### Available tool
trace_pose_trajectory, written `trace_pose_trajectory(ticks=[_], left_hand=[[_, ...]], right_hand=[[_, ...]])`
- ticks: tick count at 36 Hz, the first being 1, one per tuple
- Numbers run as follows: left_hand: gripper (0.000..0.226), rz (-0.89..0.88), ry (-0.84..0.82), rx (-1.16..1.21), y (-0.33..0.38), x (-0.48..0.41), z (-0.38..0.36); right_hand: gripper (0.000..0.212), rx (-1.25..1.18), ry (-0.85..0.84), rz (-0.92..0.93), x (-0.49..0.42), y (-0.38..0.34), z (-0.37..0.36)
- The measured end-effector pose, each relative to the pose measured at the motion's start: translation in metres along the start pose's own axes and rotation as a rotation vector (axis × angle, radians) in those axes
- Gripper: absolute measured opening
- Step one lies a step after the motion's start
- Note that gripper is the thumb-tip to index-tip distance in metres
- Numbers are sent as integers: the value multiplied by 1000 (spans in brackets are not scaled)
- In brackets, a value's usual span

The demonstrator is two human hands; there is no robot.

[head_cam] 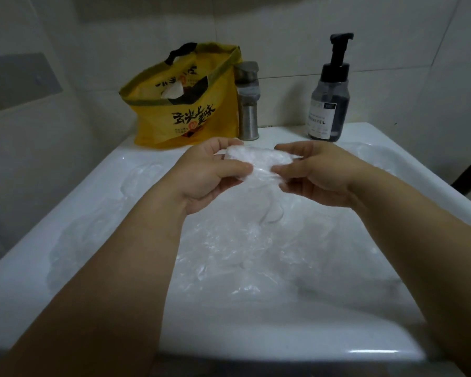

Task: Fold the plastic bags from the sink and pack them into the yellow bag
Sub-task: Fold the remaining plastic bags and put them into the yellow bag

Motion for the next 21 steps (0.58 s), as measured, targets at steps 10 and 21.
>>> trace_pose_trajectory(ticks=[10, 21], left_hand=[[61, 14, -22, 275, -2, -2, -14], [33, 51, -19, 186, -6, -2, -28]], right_hand=[[5, -94, -33, 169, -3, 8, -23], [11, 26, -21, 233, -2, 9, -26]])
Point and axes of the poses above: each hand's wrist, its own x-axis away from the middle knuckle, its own z-axis out of the back of the hand, y = z × x, the point moved 2 cm from there along -x, towards the middle knuckle, and after that the axes turned 8 degrees about -z, right-handed, at the moved point
